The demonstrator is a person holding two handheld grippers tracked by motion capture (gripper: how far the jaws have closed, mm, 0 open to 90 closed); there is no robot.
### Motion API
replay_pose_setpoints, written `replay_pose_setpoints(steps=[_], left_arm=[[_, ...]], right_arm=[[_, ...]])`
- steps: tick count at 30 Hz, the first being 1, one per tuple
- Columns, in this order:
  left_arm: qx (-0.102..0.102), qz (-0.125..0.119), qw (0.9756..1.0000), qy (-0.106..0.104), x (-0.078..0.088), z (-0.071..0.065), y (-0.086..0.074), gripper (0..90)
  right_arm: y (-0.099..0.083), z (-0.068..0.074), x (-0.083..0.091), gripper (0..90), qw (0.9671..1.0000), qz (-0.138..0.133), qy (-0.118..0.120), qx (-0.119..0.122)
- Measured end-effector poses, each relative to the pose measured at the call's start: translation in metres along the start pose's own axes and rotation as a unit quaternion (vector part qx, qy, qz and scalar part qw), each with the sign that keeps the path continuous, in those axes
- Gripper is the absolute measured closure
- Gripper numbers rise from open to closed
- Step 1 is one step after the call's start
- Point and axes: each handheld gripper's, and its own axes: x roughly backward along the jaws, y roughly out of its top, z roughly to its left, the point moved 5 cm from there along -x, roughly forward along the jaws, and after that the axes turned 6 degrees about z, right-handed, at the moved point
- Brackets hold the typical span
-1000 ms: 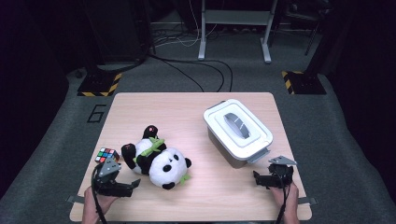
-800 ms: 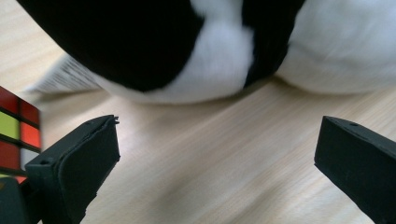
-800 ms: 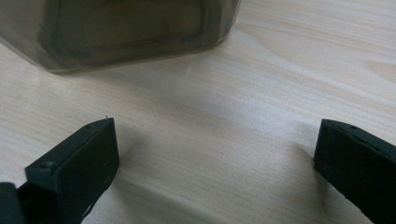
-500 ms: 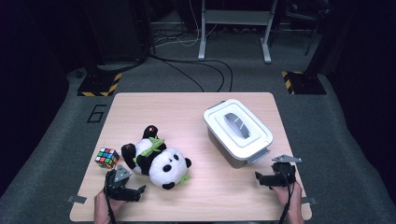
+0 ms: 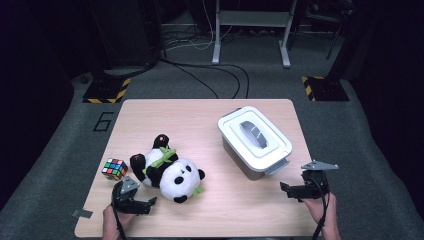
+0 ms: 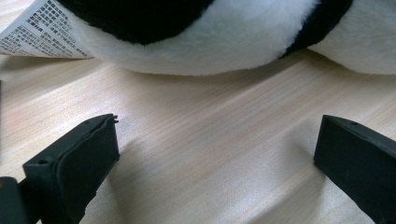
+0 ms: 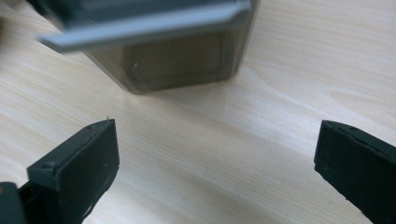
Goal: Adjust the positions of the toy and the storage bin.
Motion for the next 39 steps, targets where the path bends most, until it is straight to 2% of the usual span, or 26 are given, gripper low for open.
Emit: replay_pose_setpoints(steps=[2, 5, 8, 9, 14, 15, 20, 21, 24, 25, 26, 27, 28, 29, 32, 33, 34, 35, 39], left_arm=[[0.0, 0.0, 1.0, 0.0, 0.0, 0.0, 0.0, 0.0], [-0.002, 0.002, 1.0, 0.0, 0.0, 0.0, 0.0, 0.0], [-0.002, 0.002, 1.0, 0.0, 0.0, 0.0, 0.0, 0.0], [-0.002, 0.002, 1.0, 0.0, 0.0, 0.0, 0.0, 0.0], [-0.002, 0.002, 1.0, 0.0, 0.0, 0.0, 0.0, 0.0], [-0.003, 0.002, 1.0, 0.0, 0.0, 0.0, 0.0, 0.0], [-0.002, 0.001, 1.0, 0.0, 0.0, 0.0, 0.0, 0.0], [-0.002, 0.002, 1.0, 0.0, 0.0, 0.0, 0.0, 0.0], [-0.003, 0.001, 1.0, 0.0, 0.0, 0.0, 0.0, 0.0], [-0.003, 0.001, 1.0, 0.0, 0.0, 0.0, 0.0, 0.0], [-0.003, 0.001, 1.0, 0.0, 0.0, 0.0, 0.0, 0.0], [-0.003, 0.001, 1.0, 0.0, 0.0, 0.0, 0.0, 0.0], [-0.003, 0.001, 1.0, 0.0, 0.0, 0.0, 0.0, 0.0], [-0.003, 0.002, 1.0, 0.0, 0.0, 0.0, 0.0, 0.0], [-0.003, 0.001, 1.0, 0.0, 0.0, 0.0, 0.0, 0.0], [-0.003, 0.001, 1.0, 0.0, 0.0, 0.0, 0.0, 0.0], [-0.003, 0.001, 1.0, 0.0, 0.0, 0.0, 0.0, 0.0], [-0.002, 0.001, 1.0, 0.0, 0.0, 0.0, 0.0, 0.0], [-0.003, 0.001, 1.0, 0.0, 0.0, 0.0, 0.0, 0.0]], right_arm=[[0.003, 0.0, 0.004, 0.0, 1.0, -0.001, -0.002, 0.004], [0.015, 0.005, 0.02, 0.0, 0.9999, -0.01, 0.003, 0.014], [0.022, 0.008, 0.025, 0.0, 0.9997, -0.014, 0.004, 0.02], [0.029, 0.01, 0.029, 0.0, 0.9995, -0.016, 0.005, 0.028], [0.045, 0.016, 0.032, 0.0, 0.999, -0.016, 0.01, 0.039], [0.054, 0.019, 0.033, 0.0, 0.9985, -0.023, 0.011, 0.048], [0.071, 0.025, 0.034, 0.0, 0.9975, -0.028, 0.012, 0.064], [0.08, 0.029, 0.032, 0.0, 0.997, -0.029, 0.012, 0.071], [0.088, 0.032, 0.027, 0.6, 0.9964, -0.029, 0.013, 0.078], [0.097, 0.036, 0.023, 2.5, 0.9959, -0.032, 0.016, 0.083], [0.097, 0.036, 0.023, 2.5, 0.9959, -0.032, 0.016, 0.083], [0.107, 0.04, 0.016, 6.2, 0.9948, -0.035, 0.018, 0.094], [0.107, 0.04, 0.016, 6.2, 0.9948, -0.035, 0.018, 0.094], [0.116, 0.045, 0.01, 11.4, 0.9944, -0.032, 0.02, 0.099], [0.125, 0.049, 0.003, 16.0, 0.9939, -0.027, 0.021, 0.105], [0.133, 0.052, -0.004, 21.7, 0.9939, -0.022, 0.02, 0.106], [0.133, 0.052, -0.004, 21.7, 0.9939, -0.022, 0.02, 0.106], [0.14, 0.053, -0.01, 26.7, 0.9939, -0.018, 0.017, 0.107], [0.151, 0.054, -0.018, 36.4, 0.994, -0.019, 0.013, 0.107]])
